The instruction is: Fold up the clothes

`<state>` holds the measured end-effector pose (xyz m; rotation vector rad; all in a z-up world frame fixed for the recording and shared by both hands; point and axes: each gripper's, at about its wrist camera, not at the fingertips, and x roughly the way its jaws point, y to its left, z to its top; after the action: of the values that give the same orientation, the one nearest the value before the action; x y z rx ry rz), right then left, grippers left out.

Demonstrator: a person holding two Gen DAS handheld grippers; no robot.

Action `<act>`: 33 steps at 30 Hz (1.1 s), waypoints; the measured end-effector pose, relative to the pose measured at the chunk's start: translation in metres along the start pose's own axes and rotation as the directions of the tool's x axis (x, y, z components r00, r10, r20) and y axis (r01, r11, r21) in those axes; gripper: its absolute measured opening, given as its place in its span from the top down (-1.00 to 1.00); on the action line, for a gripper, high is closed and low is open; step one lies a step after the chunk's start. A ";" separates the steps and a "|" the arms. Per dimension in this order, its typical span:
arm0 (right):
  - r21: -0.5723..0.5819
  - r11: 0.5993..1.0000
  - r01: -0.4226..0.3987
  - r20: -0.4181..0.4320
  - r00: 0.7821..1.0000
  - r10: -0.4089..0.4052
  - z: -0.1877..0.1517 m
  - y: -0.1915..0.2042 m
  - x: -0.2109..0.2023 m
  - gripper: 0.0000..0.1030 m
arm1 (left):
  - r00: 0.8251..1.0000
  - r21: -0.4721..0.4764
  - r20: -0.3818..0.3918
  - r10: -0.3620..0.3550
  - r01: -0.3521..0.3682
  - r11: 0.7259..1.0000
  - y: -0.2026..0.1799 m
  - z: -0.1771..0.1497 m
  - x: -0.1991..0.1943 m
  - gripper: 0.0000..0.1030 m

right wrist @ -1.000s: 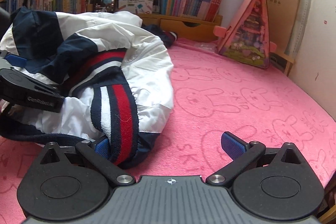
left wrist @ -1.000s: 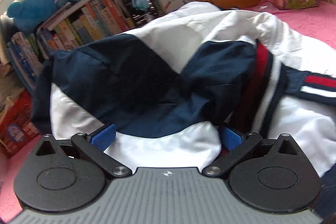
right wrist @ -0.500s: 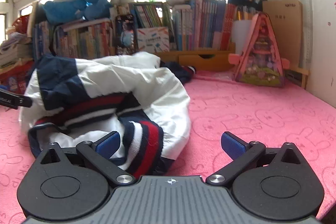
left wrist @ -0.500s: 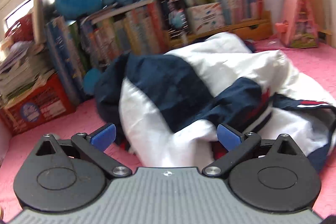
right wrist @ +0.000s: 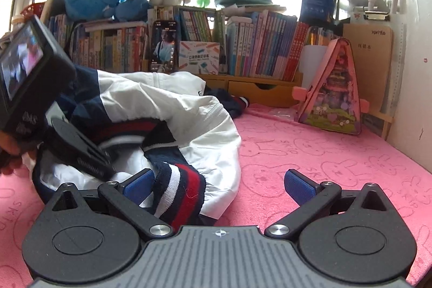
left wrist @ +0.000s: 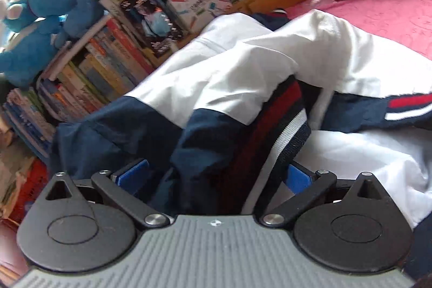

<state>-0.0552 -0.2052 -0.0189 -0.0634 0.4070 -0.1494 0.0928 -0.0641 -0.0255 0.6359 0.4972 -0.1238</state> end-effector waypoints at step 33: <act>-0.252 0.963 0.093 0.162 0.985 -0.052 0.020 0.004 -0.014 -1.00 | 0.982 -0.377 0.041 -0.185 0.186 0.907 0.062 -0.073 -0.114 -1.00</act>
<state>-0.0595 -0.1989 0.0041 -0.3466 0.2673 -0.1617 -0.0207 0.0247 0.0120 0.2065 0.5596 -0.2029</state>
